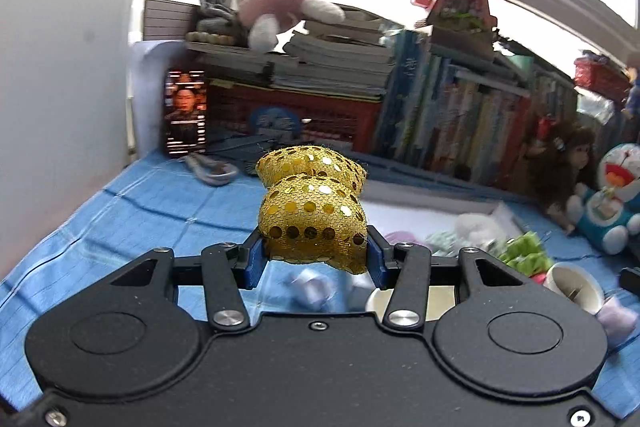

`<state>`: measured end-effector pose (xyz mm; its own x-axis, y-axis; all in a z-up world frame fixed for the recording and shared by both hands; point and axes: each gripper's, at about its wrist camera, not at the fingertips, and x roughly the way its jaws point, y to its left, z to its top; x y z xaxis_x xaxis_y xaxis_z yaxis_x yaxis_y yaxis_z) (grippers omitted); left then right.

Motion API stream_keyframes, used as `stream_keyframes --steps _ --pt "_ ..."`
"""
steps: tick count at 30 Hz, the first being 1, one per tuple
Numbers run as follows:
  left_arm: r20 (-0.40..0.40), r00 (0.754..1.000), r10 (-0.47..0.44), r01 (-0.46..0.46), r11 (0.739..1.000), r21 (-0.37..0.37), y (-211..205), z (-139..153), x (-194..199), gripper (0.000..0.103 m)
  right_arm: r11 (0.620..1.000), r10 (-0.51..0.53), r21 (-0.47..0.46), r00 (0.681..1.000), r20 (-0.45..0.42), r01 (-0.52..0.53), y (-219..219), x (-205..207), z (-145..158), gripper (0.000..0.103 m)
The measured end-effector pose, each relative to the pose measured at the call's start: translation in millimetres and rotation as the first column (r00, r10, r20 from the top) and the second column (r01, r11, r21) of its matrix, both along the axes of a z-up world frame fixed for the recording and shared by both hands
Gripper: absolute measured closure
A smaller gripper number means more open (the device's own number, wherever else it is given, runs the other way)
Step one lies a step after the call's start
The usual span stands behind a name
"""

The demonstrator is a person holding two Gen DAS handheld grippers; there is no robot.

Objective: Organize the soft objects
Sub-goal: 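Lift the gold bow and beige tag and carry both over the tray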

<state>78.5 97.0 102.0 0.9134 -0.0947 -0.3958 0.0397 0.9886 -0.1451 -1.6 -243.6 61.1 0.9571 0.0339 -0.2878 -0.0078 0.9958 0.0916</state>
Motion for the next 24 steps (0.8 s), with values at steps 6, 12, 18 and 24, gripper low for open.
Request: stream_keyframes --steps 6,12,18,24 --pt "-0.043 0.995 -0.085 0.085 0.996 -0.021 -14.3 27.1 31.1 0.056 0.999 0.052 0.003 0.997 -0.062 -0.052 -1.0 36.6 28.8 0.069" --pt "-0.144 0.973 -0.178 0.173 0.984 -0.046 -38.5 45.5 73.1 0.056 0.993 0.115 0.063 0.963 -0.245 -0.102 -1.8 103.4 51.5 0.069" --pt "-0.289 0.935 -0.205 0.187 0.978 -0.09 -61.4 41.3 130.0 0.056 0.989 0.149 0.065 0.895 -0.42 -0.134 13.5 156.6 48.9 0.069" --pt "-0.436 0.879 -0.193 0.14 0.979 -0.15 -70.0 15.5 188.7 0.056 0.985 0.155 0.026 0.811 -0.564 -0.17 36.1 192.6 32.6 0.069"
